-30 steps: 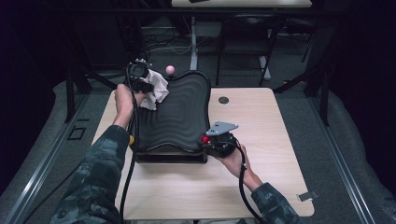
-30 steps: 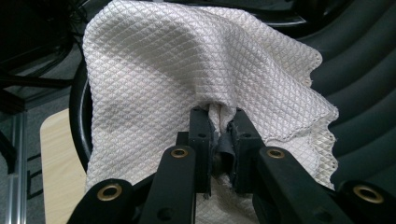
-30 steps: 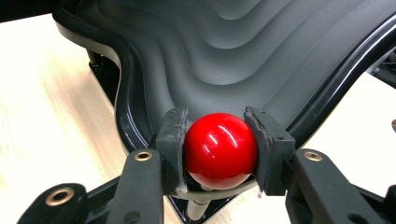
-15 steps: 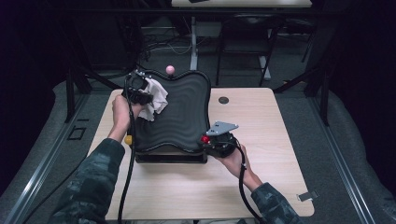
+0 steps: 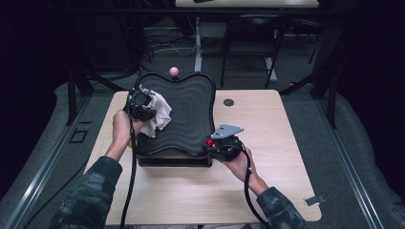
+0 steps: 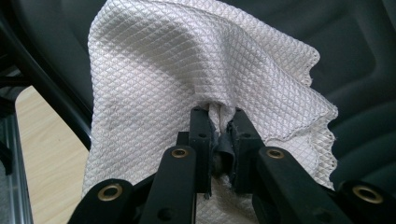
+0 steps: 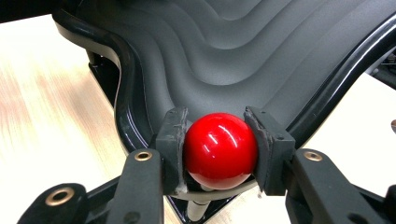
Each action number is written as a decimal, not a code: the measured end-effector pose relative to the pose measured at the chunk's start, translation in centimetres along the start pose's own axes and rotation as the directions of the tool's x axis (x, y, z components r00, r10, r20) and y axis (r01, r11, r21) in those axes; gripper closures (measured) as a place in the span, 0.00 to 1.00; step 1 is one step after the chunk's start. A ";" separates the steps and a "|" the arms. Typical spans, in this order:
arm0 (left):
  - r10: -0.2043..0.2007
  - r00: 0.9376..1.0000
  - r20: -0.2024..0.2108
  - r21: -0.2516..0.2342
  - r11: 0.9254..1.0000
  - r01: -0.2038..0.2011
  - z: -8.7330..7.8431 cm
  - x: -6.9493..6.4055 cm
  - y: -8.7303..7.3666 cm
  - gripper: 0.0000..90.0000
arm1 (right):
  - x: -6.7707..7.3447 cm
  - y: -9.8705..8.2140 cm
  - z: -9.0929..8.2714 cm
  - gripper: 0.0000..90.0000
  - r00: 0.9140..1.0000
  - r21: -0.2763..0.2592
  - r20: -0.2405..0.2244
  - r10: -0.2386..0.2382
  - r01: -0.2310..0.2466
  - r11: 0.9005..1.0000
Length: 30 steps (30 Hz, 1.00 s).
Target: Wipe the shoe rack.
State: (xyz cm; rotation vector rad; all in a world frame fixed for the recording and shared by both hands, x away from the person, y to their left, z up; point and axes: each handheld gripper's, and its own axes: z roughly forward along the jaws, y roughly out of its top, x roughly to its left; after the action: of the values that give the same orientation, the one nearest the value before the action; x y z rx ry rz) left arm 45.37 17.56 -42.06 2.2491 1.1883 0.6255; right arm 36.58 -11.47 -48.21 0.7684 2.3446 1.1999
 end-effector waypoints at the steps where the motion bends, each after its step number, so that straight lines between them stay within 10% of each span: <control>1: 0.001 1.000 0.007 0.001 1.000 -0.001 0.0 -0.2 -0.2 0.91 | 0.0 0.0 0.0 0.67 1.000 0.000 0.000 0.000 0.000 1.000; 30: 0.089 0.993 0.072 0.034 0.995 -0.091 -0.8 -4.0 -4.0 0.91 | 0.1 0.0 0.0 0.67 1.000 0.000 0.006 -0.006 0.006 1.000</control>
State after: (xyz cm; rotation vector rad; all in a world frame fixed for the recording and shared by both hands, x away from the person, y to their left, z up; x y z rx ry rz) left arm 40.41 16.27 -44.60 2.3468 1.0781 0.5583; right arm 36.51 -11.40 -48.24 0.7632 2.3404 1.1938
